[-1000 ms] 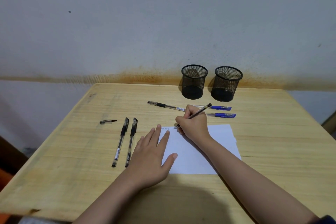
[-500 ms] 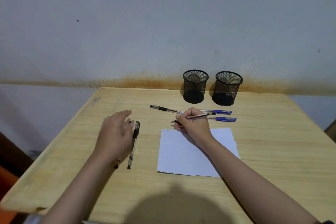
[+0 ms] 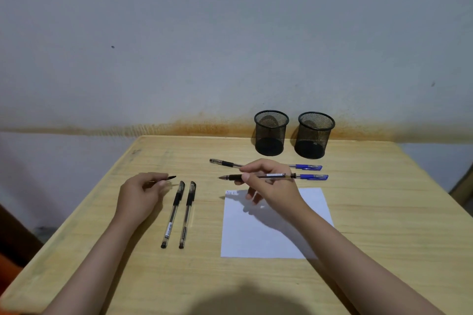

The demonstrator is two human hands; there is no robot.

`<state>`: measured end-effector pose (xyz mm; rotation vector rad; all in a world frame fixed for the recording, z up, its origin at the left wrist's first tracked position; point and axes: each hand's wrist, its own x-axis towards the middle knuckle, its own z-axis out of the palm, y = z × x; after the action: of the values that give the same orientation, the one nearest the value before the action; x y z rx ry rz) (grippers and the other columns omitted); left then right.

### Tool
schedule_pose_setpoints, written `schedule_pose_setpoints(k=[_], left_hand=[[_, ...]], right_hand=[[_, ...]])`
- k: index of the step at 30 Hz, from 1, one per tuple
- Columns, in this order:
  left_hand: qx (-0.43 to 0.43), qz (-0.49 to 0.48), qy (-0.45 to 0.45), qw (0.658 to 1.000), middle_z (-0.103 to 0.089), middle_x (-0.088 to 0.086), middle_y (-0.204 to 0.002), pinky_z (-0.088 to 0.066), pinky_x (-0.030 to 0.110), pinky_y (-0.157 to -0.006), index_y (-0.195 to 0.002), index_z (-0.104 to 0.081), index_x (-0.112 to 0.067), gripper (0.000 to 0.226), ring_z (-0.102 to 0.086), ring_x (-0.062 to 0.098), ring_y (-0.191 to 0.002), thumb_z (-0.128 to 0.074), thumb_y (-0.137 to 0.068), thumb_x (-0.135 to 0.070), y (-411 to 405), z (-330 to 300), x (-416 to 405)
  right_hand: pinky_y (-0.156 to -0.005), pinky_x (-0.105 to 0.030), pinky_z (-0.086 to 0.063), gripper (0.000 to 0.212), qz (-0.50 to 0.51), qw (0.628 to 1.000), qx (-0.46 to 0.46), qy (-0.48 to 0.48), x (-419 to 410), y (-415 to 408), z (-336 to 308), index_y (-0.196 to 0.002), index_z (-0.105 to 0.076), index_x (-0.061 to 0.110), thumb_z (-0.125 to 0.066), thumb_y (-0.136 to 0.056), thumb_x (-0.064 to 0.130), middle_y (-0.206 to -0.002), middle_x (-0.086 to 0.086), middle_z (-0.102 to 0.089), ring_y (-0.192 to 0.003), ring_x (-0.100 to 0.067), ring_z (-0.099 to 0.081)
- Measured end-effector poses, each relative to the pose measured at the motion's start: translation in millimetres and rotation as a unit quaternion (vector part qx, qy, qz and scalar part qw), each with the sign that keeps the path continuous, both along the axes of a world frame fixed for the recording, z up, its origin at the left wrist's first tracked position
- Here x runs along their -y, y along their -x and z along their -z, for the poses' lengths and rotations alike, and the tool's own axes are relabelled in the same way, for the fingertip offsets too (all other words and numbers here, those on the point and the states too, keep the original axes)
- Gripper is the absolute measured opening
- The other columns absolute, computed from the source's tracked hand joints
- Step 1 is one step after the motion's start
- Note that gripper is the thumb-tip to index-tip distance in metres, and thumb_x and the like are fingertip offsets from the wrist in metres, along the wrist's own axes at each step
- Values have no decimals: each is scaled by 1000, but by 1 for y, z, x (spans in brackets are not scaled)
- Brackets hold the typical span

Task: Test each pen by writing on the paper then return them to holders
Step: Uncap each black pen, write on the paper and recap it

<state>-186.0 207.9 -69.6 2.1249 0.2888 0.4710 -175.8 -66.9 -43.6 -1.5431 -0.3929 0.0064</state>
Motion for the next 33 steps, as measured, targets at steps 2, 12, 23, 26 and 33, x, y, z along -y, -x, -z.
schedule_pose_setpoints(k=[2,12,23,26,33], left_hand=[[23,39,69,997,-72,-2,-87,-51,32,-66,-88,-74,-25,17,-65,18,-80,-66,-84,-11,7,-13,19],[127,200,61,970,-70,-5,-89,-47,14,-71,-85,-75,-19,20,-64,6,-77,-71,-76,-1,13,-52,86],[153,200,18,968,-69,-9,-87,-52,30,-80,-87,-75,-19,19,-65,10,-85,-73,-76,-4,11,-50,101],[159,193,24,968,-69,-9,-88,-52,31,-80,-86,-75,-21,20,-65,11,-84,-73,-76,-4,11,-51,102],[181,241,26,953,-67,-6,-84,-50,23,-76,-86,-74,-22,25,-64,10,-82,-71,-77,1,15,-50,117]], right_hand=[[-47,-29,-52,8,7,1000,-5,-30,3,3,-4,-81,-65,8,-65,-85,1,-78,-12,-75,-51,-18,-61],[-48,-31,-54,8,45,998,42,-21,19,12,-16,-79,-65,8,-67,-83,2,-74,-7,-74,-54,-16,-63],[-47,-30,-53,5,71,996,54,-16,30,17,-17,-80,-65,5,-68,-83,2,-71,-5,-73,-56,-15,-62],[-48,-31,-54,6,79,995,62,-13,33,19,-17,-78,-66,5,-68,-82,1,-71,-6,-73,-57,-15,-62],[-50,-26,-53,17,59,996,58,-29,30,24,-21,-72,-69,14,-71,-79,-2,-75,-19,-71,-58,-15,-63]])
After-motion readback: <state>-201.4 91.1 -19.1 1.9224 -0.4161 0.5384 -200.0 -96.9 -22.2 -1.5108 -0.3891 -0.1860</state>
